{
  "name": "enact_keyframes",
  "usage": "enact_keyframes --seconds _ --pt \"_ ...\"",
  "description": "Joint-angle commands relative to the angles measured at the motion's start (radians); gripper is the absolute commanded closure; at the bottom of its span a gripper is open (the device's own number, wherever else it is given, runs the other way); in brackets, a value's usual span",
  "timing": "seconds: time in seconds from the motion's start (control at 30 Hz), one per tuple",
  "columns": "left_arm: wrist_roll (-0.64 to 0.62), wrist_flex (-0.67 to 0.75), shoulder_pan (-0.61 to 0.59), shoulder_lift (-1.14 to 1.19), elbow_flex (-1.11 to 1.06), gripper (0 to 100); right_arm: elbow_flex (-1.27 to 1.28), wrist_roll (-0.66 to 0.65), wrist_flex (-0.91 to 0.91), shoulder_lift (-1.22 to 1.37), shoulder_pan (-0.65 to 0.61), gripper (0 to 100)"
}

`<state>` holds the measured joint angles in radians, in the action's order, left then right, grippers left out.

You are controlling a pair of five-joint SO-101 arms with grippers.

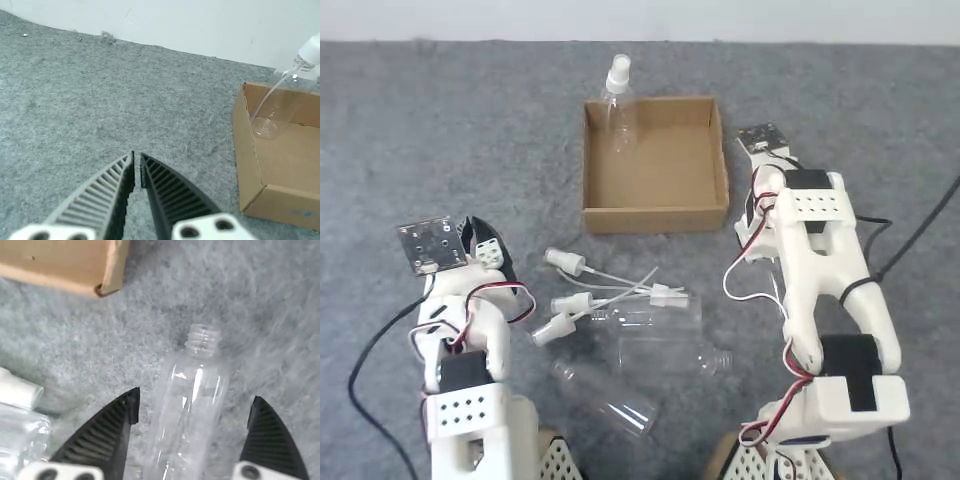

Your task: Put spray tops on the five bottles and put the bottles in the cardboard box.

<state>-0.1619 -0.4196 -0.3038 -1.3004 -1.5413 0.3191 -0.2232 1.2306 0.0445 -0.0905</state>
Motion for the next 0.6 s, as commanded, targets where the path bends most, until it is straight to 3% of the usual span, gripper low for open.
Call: enact_keyframes --seconds 0.0,0.3,0.57 --pt "0.012 0.034 -0.005 -0.021 0.012 98 -0.034 0.043 0.004 0.016 -0.002 70.2" --pt "0.054 0.037 -0.003 -0.021 0.004 98 -0.032 0.055 -0.010 0.108 0.008 70.5" --pt "0.054 0.037 -0.002 -0.021 0.004 98 -0.035 0.055 -0.008 0.107 0.064 89.2"
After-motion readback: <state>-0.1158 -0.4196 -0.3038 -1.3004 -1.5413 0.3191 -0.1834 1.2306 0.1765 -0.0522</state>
